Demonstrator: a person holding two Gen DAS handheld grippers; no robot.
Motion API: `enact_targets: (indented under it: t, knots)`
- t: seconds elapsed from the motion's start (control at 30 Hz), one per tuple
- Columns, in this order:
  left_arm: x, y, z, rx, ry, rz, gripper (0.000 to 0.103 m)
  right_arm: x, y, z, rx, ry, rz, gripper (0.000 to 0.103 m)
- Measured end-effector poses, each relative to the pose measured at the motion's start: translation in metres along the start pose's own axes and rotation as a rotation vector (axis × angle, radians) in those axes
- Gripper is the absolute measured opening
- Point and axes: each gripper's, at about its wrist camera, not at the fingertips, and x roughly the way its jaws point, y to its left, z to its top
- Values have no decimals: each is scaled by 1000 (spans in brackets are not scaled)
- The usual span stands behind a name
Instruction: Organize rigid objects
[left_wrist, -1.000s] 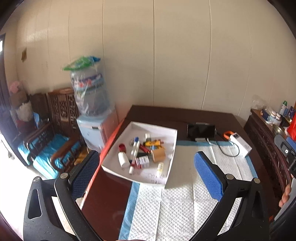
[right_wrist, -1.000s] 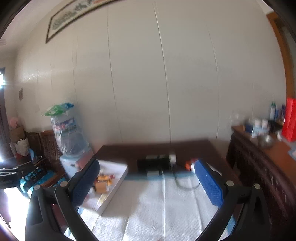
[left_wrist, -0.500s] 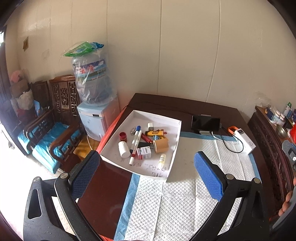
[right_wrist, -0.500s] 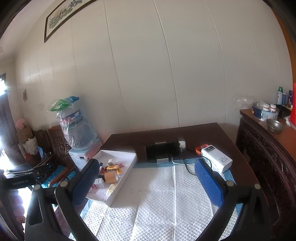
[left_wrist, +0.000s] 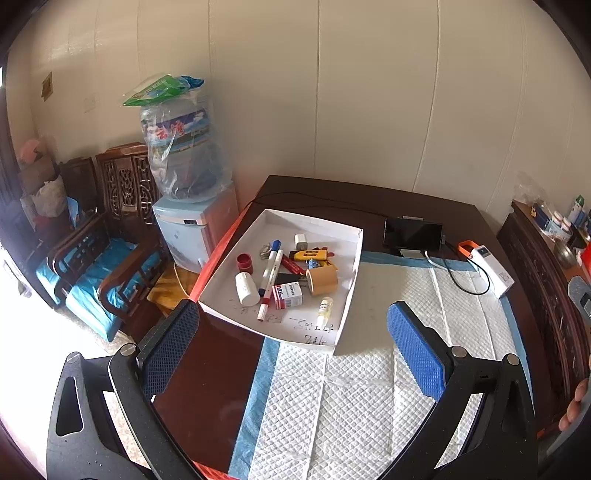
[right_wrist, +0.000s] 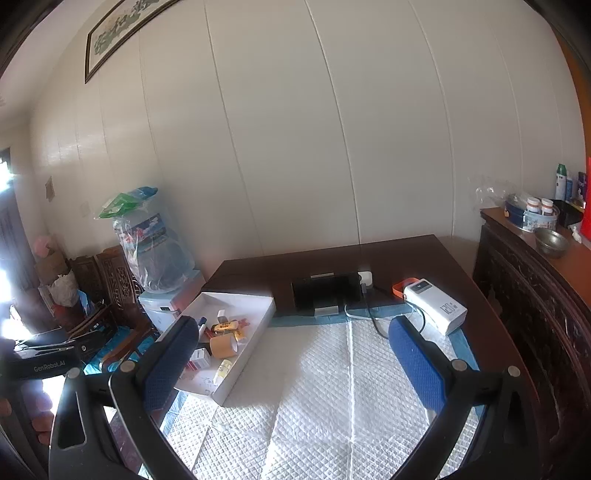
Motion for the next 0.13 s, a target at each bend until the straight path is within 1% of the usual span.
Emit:
enact_targets:
  t: [0.13]
  knots:
    - [2, 0, 0, 5, 2, -5, 103, 3, 0, 0, 2, 7, 1, 103]
